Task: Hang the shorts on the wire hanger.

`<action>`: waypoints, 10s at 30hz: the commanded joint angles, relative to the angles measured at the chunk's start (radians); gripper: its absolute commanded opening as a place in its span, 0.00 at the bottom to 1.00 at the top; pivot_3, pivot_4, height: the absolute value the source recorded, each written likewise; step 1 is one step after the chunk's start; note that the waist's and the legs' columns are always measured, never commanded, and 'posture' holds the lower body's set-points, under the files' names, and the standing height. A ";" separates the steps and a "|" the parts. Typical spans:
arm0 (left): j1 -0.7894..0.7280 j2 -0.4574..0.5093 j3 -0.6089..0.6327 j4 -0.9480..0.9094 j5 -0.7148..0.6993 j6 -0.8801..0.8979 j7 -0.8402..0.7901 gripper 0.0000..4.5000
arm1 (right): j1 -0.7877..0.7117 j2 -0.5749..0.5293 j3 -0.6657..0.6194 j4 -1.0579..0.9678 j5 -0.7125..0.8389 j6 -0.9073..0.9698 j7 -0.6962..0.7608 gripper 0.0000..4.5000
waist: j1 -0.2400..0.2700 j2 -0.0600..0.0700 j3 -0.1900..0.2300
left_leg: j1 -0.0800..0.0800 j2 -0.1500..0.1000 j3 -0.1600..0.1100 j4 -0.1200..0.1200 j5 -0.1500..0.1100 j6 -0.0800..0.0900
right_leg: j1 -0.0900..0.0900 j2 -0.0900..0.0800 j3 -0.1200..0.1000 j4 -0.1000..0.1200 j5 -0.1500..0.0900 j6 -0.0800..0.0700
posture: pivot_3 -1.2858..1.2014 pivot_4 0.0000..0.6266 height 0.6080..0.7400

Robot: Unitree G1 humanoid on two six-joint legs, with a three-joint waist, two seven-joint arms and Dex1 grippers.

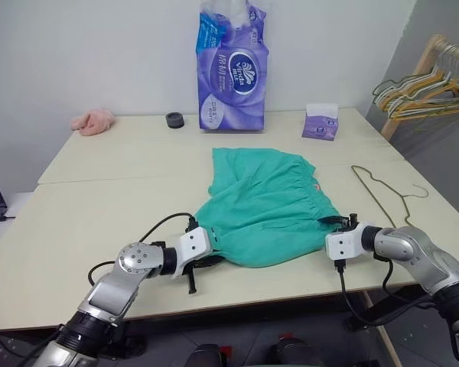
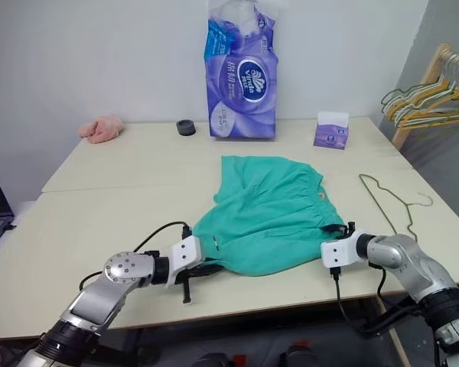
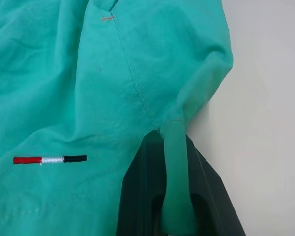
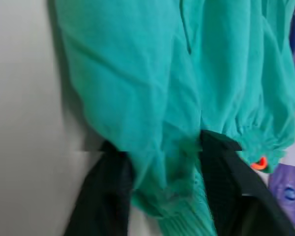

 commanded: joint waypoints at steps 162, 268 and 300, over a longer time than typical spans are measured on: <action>-0.422 -0.264 -0.046 -0.170 -0.190 0.285 0.012 1.00 | -0.357 0.074 -0.452 0.731 0.507 0.895 -0.104 0.54 | -0.083 0.009 -0.004 | 0.000 0.001 0.045 0.014 -0.014 0.021 | -0.008 0.011 0.045 0.003 0.006 0.019 | 0.48 0.06 1.00; -0.479 0.026 -0.021 0.160 0.002 0.101 -0.329 0.00 | -0.001 -0.092 -0.304 -0.870 0.753 1.225 0.192 0.98 | -0.078 0.003 0.003 | -0.010 0.001 0.052 0.018 -0.018 0.025 | -0.022 0.001 0.048 0.000 0.012 0.027 | 0.46 0.08 1.00; -0.459 0.028 -0.052 0.098 0.036 0.042 -0.348 0.00 | -0.142 -0.154 -0.013 -0.811 0.731 1.333 0.335 0.00 | -0.080 0.002 0.008 | -0.011 0.000 0.052 0.018 -0.018 0.025 | -0.022 0.001 0.048 -0.001 0.011 0.027 | 0.47 0.10 1.00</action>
